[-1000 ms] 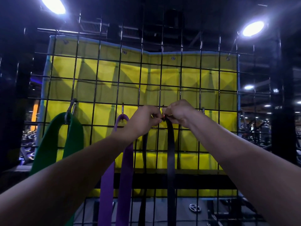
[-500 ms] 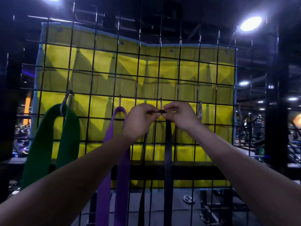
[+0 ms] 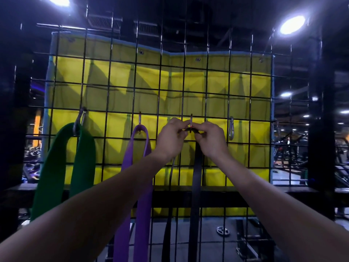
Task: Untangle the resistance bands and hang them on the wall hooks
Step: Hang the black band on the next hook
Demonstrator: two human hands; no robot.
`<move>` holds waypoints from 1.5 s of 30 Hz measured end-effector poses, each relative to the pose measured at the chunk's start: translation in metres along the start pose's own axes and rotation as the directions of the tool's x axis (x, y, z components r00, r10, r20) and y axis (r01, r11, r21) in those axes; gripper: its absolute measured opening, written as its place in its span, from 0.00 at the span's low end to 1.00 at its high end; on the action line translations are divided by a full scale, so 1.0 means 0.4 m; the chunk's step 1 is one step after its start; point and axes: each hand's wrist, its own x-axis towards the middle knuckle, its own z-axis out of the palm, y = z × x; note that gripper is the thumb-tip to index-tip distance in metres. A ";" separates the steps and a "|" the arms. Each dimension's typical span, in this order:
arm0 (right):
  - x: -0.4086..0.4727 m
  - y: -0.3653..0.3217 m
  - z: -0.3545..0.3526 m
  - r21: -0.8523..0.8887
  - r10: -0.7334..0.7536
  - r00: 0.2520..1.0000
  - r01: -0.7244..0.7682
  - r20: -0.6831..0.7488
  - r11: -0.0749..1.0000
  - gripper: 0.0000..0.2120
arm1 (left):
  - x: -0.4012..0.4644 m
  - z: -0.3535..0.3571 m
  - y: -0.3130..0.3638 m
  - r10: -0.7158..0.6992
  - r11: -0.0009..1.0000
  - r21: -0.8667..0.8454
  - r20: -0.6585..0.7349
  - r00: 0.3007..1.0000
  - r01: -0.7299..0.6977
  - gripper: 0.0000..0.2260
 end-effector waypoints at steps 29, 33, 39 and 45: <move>-0.214 0.045 0.011 0.096 0.131 0.974 -0.151 0.186 0.984 0.27 | -0.225 0.028 -0.039 -0.162 0.981 -0.094 0.102 0.982 0.172 0.33; -0.240 0.042 -0.003 0.020 0.096 0.984 -0.100 0.151 0.995 0.26 | -0.260 0.018 -0.017 -0.234 0.969 -0.055 0.087 0.968 0.239 0.32; -0.261 0.050 -0.010 -0.231 -0.017 0.994 0.041 0.106 0.972 0.31 | -0.275 0.020 -0.009 -0.293 0.954 -0.047 0.078 0.953 0.297 0.31; -0.306 0.044 0.009 -0.224 0.060 0.985 -0.023 0.159 0.974 0.34 | -0.338 0.040 -0.005 -0.291 0.957 0.016 0.051 0.955 0.291 0.32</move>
